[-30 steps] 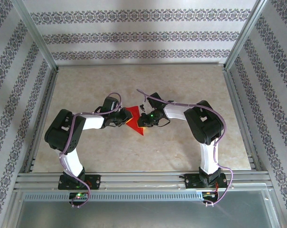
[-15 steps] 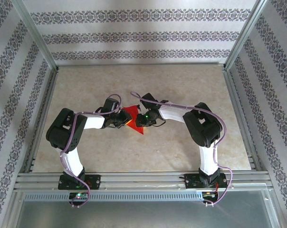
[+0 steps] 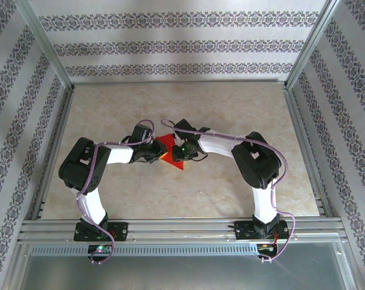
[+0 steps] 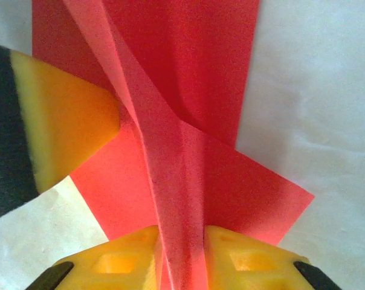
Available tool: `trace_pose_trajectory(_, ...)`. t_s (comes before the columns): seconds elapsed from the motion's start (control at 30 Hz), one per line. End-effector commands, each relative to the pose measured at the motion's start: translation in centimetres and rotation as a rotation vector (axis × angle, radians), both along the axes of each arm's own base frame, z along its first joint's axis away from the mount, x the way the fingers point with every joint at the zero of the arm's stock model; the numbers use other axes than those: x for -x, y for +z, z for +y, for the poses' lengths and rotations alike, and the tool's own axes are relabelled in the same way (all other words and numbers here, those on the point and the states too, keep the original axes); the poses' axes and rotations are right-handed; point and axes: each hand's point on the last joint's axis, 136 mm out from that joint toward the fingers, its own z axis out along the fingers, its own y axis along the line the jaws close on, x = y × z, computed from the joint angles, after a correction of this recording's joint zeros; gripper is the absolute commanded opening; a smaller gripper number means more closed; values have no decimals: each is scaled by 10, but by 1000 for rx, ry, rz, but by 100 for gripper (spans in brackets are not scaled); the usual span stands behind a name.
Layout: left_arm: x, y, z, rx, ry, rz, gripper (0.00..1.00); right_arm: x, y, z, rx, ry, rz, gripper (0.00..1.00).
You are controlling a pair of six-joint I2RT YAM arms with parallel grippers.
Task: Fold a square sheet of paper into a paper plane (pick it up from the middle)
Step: Fourth fold the wing at the center of the table.
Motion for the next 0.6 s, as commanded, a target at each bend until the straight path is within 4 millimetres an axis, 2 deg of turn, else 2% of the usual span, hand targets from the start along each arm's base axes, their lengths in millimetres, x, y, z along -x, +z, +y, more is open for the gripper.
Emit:
trace_pose_trajectory(0.0,16,-26,11,-65,21,107,14,3,4,6,6,40,-9,27)
trace_pose_trajectory(0.43,14,-26,11,-65,21,109,14,11,0,14,-14,95,11,32)
trace_pose_trajectory(0.57,15,-27,11,-67,21,112,14,13,-1,17,-27,113,20,30)
